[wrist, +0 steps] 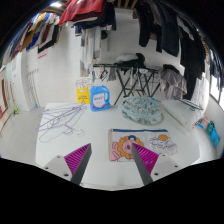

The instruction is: Fold towel

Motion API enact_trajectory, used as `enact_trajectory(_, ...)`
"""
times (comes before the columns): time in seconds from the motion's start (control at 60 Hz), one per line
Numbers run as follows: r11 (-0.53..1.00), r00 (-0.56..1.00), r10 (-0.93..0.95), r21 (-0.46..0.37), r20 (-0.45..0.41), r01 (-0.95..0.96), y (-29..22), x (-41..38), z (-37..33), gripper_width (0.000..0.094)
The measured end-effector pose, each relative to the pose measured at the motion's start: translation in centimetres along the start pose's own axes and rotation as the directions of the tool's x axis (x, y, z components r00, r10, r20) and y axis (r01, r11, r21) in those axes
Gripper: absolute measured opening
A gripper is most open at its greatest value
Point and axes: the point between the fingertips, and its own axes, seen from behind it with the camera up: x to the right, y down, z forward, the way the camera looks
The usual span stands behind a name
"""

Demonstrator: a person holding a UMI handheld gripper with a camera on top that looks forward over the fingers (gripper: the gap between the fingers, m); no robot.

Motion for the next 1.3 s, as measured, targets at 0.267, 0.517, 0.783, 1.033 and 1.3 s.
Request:
enact_trajectory(0.267, 1.0, 1.0, -0.03, -0.006, 0.002, 0.03, 1.4, -0.9, 12.0, 0.0851)
enact_trajectory(0.517, 0.997, 1.0, 0.021, -0.073, 0.018, -0.02, 4.3, -0.6, 20.1, 0.0829)
enact_trajectory(0.783, 0.997, 0.999, 0.009, -0.076, -0.039, -0.012, 5.4, 1.1, 21.5, 0.0549)
enact_trajectory(1.033, 0.995, 0.997, -0.042, -0.093, -0.059, 0.037, 4.9, 2.5, 21.5, 0.0013)
enact_trajectory(1.3, 0.981, 0.984, 0.176, -0.091, 0.037, -0.172, -1.6, 5.2, 16.3, 0.0011)
